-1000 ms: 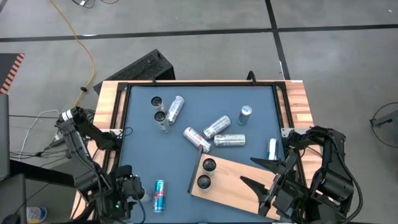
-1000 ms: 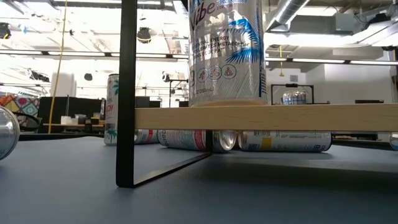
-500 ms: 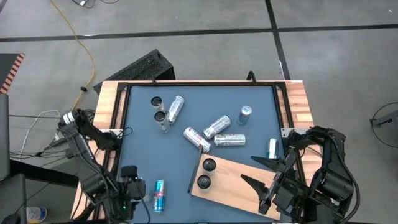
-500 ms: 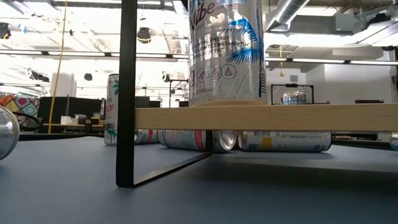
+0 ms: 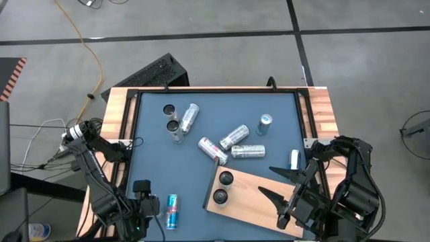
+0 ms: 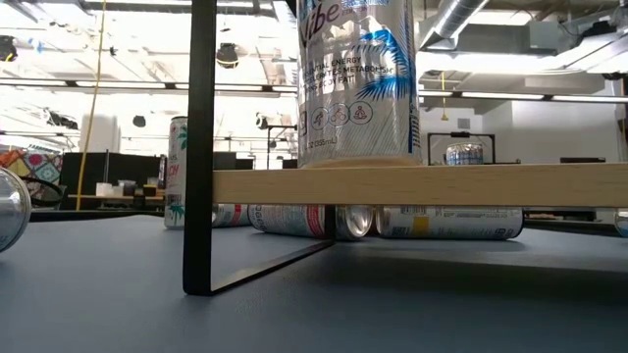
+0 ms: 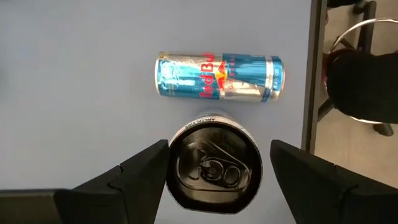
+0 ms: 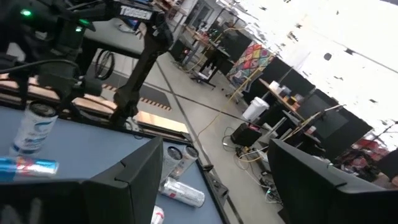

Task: Place canned beverage on shelf
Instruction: Put the white blue can on the shelf

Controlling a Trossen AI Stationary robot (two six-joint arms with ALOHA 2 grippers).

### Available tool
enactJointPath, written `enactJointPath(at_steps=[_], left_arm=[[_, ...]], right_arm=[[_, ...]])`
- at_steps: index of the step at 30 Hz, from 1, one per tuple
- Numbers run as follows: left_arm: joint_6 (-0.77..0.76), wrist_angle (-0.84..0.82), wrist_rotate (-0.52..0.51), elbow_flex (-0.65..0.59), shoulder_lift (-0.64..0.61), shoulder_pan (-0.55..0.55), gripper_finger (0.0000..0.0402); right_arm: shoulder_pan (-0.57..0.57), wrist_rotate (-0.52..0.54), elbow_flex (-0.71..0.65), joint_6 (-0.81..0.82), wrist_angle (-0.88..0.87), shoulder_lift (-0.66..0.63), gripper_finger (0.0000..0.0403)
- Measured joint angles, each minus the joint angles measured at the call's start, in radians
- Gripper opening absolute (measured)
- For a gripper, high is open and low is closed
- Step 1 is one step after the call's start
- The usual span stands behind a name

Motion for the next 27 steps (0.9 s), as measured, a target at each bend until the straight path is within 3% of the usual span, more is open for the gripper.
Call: enactJointPath(at_steps=[27], left_arm=[[-0.024,-0.082,0.059,0.035,0.005,0.023,0.0277]], right_arm=[[-0.023,-0.05,0.0,0.006,-0.006,0.0,0.0281]])
